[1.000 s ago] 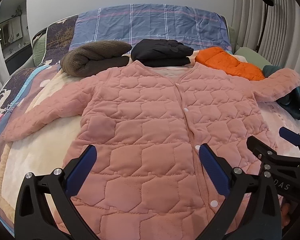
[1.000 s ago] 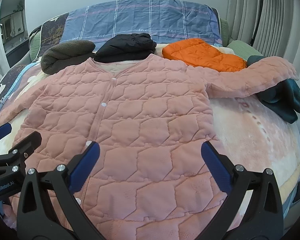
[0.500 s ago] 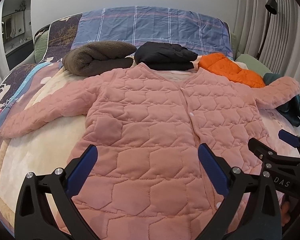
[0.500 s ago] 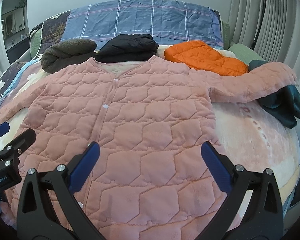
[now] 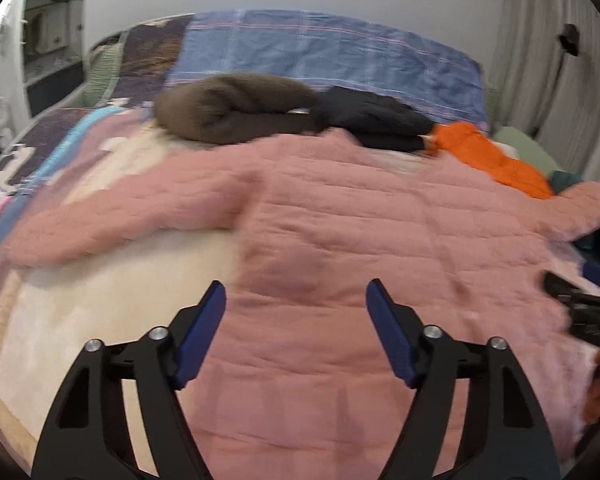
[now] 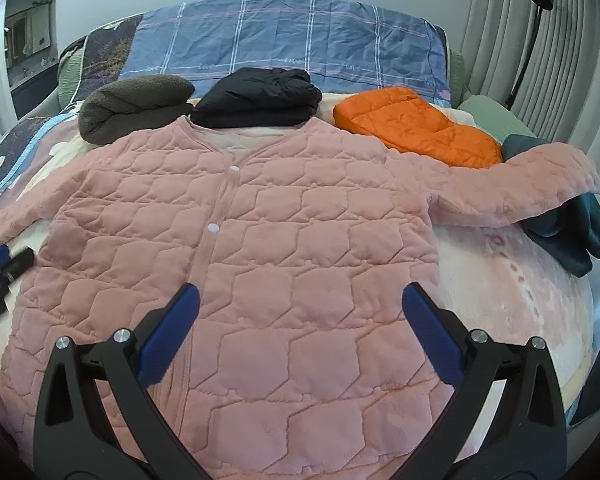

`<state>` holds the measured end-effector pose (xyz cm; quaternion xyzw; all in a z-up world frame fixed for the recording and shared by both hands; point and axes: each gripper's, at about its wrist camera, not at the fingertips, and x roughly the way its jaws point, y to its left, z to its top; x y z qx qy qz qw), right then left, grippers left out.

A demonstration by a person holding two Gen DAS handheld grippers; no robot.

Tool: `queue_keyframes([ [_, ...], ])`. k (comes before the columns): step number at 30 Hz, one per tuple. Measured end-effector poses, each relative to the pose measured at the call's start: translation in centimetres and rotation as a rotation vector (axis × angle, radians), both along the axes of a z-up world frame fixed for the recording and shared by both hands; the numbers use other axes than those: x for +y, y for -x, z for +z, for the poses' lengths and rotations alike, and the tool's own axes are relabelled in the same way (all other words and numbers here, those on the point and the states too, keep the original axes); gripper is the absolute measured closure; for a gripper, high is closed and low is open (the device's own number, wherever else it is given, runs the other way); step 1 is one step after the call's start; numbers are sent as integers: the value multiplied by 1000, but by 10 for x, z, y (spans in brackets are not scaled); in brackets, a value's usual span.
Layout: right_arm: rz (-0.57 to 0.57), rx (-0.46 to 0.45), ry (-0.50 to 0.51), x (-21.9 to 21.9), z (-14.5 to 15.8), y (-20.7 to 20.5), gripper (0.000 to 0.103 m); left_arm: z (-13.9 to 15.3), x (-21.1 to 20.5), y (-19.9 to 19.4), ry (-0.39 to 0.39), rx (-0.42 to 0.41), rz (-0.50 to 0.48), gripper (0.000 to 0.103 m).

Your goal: Fold large clothes

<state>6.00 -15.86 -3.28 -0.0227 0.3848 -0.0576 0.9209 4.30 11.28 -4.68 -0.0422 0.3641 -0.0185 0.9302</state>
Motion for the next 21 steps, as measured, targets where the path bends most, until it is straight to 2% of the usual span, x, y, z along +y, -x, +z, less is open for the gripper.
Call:
queue_keyframes([
  [1,-2,3,2,0,-1,-1,2,-3,16,-5,9,14,27,32],
  [3,-8,13,9,-1,-4,-3,2,-14,64,-17,127,105,96,37],
  [4,-14,20,13,-3,-6,-5,2,-21,100,-23,248,158,135,38],
  [6,-23,28,15,-5,-9,-7,2,-32,151,-28,382,207,197,38],
  [7,-32,33,12,-7,-11,-9,2,-34,166,-30,396,212,228,38],
  [10,-54,46,-5,-11,-16,-15,2,-51,232,-36,346,215,432,38],
  [11,-58,50,-10,-12,-17,-17,2,-62,257,-39,370,230,494,38],
  [14,-58,55,-2,-9,-18,-21,2,-88,301,-46,508,256,575,37],
  [19,-54,50,17,-7,-16,-28,2,-98,335,-59,671,180,669,37],
  [20,-55,48,15,-7,-16,-28,2,-97,342,-62,699,147,697,39],
  [21,-55,45,12,-8,-15,-28,2,-96,345,-64,711,122,718,50],
])
